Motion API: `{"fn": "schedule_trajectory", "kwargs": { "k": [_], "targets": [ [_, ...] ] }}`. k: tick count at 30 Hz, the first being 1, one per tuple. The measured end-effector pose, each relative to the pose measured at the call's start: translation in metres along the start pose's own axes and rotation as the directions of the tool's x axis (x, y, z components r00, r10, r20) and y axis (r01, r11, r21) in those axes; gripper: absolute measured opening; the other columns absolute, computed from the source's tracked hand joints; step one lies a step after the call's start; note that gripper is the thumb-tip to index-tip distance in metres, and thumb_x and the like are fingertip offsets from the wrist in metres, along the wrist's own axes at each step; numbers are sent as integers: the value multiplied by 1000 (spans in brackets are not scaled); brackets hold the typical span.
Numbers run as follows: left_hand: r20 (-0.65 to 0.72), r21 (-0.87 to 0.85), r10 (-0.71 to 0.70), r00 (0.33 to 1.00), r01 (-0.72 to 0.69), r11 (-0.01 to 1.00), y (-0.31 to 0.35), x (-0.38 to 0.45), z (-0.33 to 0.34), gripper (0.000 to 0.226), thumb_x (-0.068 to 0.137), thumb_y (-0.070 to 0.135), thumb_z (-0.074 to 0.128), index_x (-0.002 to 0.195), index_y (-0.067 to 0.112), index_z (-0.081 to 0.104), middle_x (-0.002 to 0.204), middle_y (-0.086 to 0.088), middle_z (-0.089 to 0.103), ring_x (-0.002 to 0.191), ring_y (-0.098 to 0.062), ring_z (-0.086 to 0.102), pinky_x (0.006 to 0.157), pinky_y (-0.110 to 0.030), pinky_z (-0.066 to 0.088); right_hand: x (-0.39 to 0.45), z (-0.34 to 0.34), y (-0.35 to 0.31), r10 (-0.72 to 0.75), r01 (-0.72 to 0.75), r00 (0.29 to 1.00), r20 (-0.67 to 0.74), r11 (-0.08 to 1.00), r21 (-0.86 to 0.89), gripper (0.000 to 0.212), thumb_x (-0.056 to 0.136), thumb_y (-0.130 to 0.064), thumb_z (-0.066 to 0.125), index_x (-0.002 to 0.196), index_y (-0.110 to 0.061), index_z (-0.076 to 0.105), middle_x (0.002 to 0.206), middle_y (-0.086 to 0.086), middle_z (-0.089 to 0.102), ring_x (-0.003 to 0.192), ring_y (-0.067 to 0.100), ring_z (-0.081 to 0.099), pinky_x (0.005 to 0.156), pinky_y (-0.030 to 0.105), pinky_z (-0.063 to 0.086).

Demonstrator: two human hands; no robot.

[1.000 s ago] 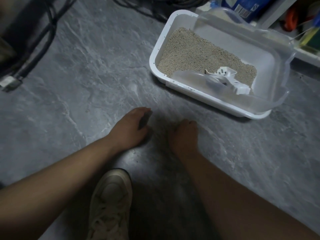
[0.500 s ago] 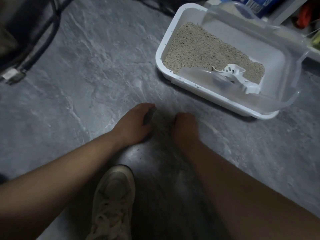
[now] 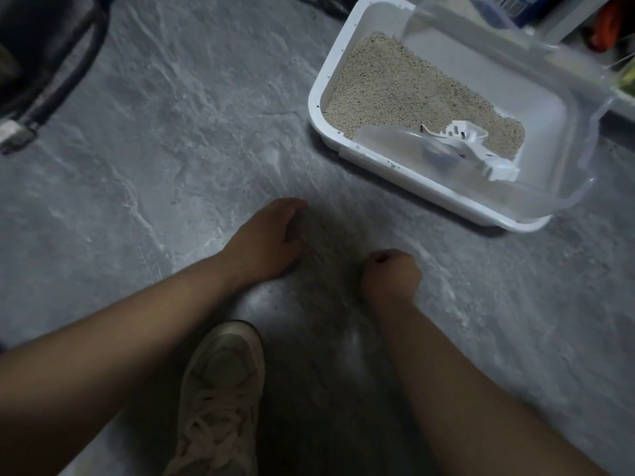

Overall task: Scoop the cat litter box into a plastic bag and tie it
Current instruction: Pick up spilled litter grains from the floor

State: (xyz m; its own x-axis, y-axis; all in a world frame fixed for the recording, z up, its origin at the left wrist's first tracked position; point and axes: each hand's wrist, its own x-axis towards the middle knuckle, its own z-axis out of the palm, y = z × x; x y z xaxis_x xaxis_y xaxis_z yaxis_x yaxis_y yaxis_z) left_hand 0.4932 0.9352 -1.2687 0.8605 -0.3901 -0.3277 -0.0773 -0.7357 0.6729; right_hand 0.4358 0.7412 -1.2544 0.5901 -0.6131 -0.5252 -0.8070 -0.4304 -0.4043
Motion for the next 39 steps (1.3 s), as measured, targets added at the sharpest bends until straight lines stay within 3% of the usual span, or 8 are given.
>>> {"fn": "schedule_trajectory", "kwargs": {
  "k": [7,13,18,22,27,33,36,39],
  "targets": [
    [-4,1,8,1000,-8,1000,-2,-1,0,64,92,21,66,151,17,42,154,-4,44,138,-22,44,113,-33,35,11,18,-25,135,-139,990,42,985,98,23,89,-16,63,103,-8,79,106,15,74,107,34,67,98,41,53],
    [-22,4,14,1000,-14,1000,1,2,-3,62,90,18,66,148,14,45,151,-7,47,137,-23,46,109,-27,33,10,7,-5,177,-165,980,-89,978,128,25,92,-12,55,99,-5,79,99,16,75,99,34,69,93,39,55],
    [-29,17,14,999,-13,1000,0,1,-3,61,89,18,66,147,15,47,149,-6,50,134,-22,49,105,-24,33,22,-6,-11,59,-59,998,-22,998,37,24,88,-9,67,110,-10,75,115,12,72,115,29,63,105,33,46],
    [-21,19,12,1000,-12,1000,1,-2,-3,59,90,20,64,147,15,47,149,-7,50,134,-23,49,107,-27,35,17,-2,-24,-52,56,997,65,996,-63,26,90,-6,60,112,-9,74,120,14,70,119,30,60,108,33,42],
    [-14,23,17,1000,-17,1000,4,-2,0,63,88,19,65,148,15,46,151,-6,48,136,-23,47,111,-33,37,9,9,-30,-79,80,990,119,997,-9,26,88,-9,60,108,-13,77,114,13,73,116,29,63,101,31,47],
    [-7,27,9,1000,-9,1000,6,-5,-2,65,87,26,61,149,14,45,153,-6,46,138,-24,46,114,-39,38,14,-15,-10,-58,58,998,-27,998,-5,24,88,-7,61,106,-12,76,112,12,73,113,29,63,104,34,45],
    [-7,19,11,1000,-11,1000,6,-7,-3,68,84,32,57,149,14,46,152,-6,47,138,-23,46,114,-39,39,14,-14,-3,-38,40,999,30,998,-54,25,88,-7,61,107,-12,77,113,12,73,113,29,64,103,31,45],
    [-27,0,25,999,-25,1000,5,-6,-2,63,90,21,66,149,14,46,152,-5,47,137,-21,47,113,-34,38,10,-8,-7,-58,64,995,81,996,-67,29,87,-6,62,112,-13,77,120,10,72,119,26,62,107,28,41]
  ]
}}
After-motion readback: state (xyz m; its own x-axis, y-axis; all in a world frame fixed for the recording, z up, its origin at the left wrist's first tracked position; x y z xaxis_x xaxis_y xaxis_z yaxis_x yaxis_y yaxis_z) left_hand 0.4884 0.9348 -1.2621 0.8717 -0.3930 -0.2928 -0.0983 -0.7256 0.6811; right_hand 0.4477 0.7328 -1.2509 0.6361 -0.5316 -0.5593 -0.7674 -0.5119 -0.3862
